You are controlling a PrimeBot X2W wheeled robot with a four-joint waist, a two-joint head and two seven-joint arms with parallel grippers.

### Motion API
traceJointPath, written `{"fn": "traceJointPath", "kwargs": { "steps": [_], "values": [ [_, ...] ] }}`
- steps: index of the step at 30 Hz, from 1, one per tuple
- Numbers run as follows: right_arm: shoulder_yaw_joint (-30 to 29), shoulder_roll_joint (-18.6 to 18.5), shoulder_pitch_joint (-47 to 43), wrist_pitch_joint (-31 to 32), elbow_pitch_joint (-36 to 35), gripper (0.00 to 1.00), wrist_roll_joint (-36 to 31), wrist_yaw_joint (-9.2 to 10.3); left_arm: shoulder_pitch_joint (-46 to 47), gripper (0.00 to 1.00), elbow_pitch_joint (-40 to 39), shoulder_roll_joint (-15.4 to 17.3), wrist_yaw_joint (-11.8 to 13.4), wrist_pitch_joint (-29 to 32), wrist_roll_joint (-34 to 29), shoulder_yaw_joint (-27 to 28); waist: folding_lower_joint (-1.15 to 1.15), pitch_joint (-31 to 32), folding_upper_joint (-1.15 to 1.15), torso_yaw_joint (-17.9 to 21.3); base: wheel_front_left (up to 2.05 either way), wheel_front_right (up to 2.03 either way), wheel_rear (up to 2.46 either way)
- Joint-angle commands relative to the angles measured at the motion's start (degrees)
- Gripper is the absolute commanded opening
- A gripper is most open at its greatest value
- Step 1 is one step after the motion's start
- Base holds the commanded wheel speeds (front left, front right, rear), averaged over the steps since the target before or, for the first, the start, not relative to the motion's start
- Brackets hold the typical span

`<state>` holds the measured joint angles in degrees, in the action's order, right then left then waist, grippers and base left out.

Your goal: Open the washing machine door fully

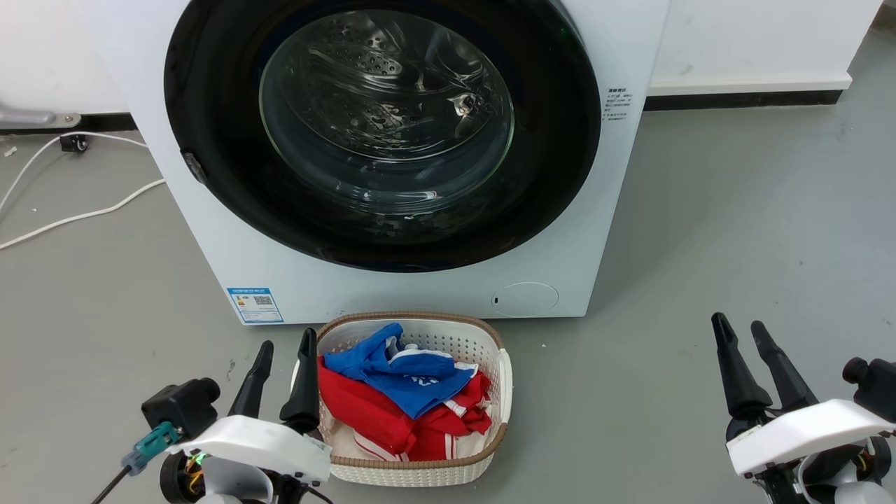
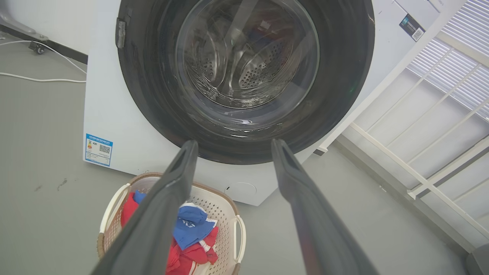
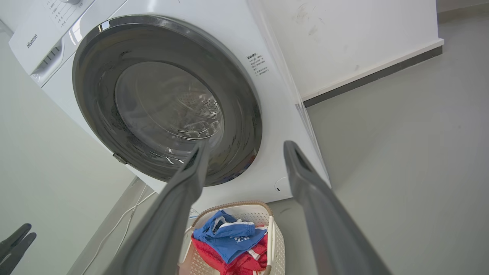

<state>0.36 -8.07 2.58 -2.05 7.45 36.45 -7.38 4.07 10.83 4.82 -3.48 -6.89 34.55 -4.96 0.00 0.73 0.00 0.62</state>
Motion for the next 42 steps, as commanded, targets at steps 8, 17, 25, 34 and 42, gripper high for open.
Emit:
{"fn": "traceJointPath", "kwargs": {
  "steps": [8,17,25,34,42],
  "values": [
    [0.4,-1.08,-0.3,0.44,-1.68,1.0,-6.83,-0.1,1.15,1.0,-0.28,1.56,1.76,-1.65,-6.72,-1.94,0.0,0.23,0.0,0.09,0.0,0.0,0.0],
    [0.56,-1.43,-0.72,0.91,-2.23,1.0,-13.0,-0.12,1.52,1.0,0.2,2.7,3.64,-3.06,-12.38,-3.58,0.0,0.25,0.0,0.25,0.0,0.0,0.0],
    [0.71,-1.37,-0.88,0.71,-2.26,1.0,-17.06,-0.13,1.69,1.0,0.54,3.28,4.85,-4.09,-16.18,-4.48,0.0,0.3,0.0,0.28,0.0,0.0,0.0],
    [0.65,-0.94,-0.96,0.3,-2.25,1.0,-21.21,-0.14,1.68,1.0,1.66,3.1,5.07,-5.16,-19.29,-4.81,0.0,0.36,0.0,0.3,0.0,0.0,0.0],
    [0.47,-0.25,-0.98,-0.21,-1.93,1.0,-24.53,-0.15,1.72,1.0,3.16,2.41,4.64,-6.14,-21.44,-4.5,0.0,0.49,0.0,0.32,0.0,0.0,0.0]
  ]
}}
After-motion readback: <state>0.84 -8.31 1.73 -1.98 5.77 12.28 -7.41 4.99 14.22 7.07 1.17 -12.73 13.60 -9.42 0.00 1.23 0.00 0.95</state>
